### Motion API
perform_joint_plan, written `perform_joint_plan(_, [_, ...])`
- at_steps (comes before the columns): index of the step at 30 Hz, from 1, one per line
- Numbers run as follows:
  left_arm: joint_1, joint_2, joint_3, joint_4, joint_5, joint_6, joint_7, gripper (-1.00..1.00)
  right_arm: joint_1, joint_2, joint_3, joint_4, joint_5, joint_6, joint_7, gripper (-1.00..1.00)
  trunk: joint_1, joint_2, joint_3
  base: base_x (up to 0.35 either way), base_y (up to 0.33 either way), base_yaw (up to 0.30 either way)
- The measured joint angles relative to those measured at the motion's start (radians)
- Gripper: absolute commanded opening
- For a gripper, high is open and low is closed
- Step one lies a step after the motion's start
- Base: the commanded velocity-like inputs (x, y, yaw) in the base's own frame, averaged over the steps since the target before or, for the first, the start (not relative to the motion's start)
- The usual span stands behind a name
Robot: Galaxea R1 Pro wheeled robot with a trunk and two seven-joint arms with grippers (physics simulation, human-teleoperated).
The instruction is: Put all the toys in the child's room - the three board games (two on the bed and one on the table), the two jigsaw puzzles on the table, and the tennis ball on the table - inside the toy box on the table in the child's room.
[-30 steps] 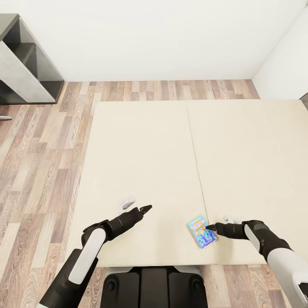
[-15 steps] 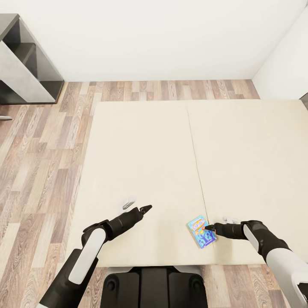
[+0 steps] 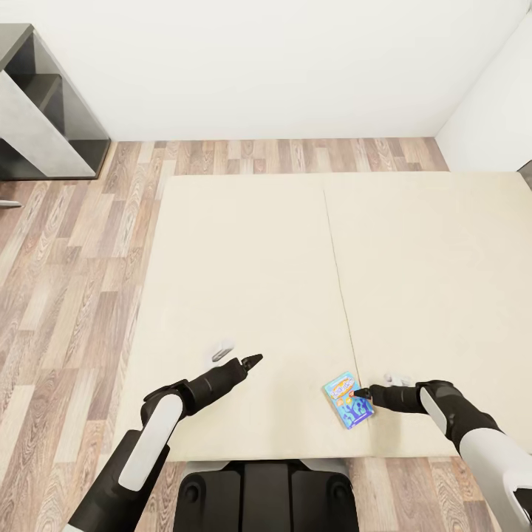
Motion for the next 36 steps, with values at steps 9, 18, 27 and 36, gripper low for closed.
perform_joint_plan(9, [0.000, -0.001, -0.001, -0.001, 0.000, 0.000, 0.000, 1.00, 0.000, 0.001, 0.000, 0.000, 0.000, -0.021, 0.000, 1.00, 0.000, 0.000, 0.000, 0.000, 0.000, 0.000])
perform_joint_plan(18, [0.000, -0.001, -0.001, 0.000, 0.000, 0.000, 0.000, 1.00, 0.000, 0.005, 0.000, 0.003, 0.000, -0.044, -0.001, 1.00, 0.000, 0.000, 0.000, 0.000, 0.000, 0.000])
perform_joint_plan(27, [0.000, -0.001, -0.001, 0.000, 0.000, 0.000, 0.001, 1.00, 0.000, 0.007, 0.000, 0.004, 0.000, -0.058, -0.001, 1.00, 0.000, 0.000, 0.000, 0.000, 0.000, 0.000])
perform_joint_plan(36, [0.000, -0.001, -0.001, 0.000, 0.000, 0.000, 0.001, 1.00, 0.000, 0.008, 0.000, 0.005, 0.000, -0.063, -0.001, 1.00, 0.000, 0.000, 0.000, 0.000, 0.000, 0.000])
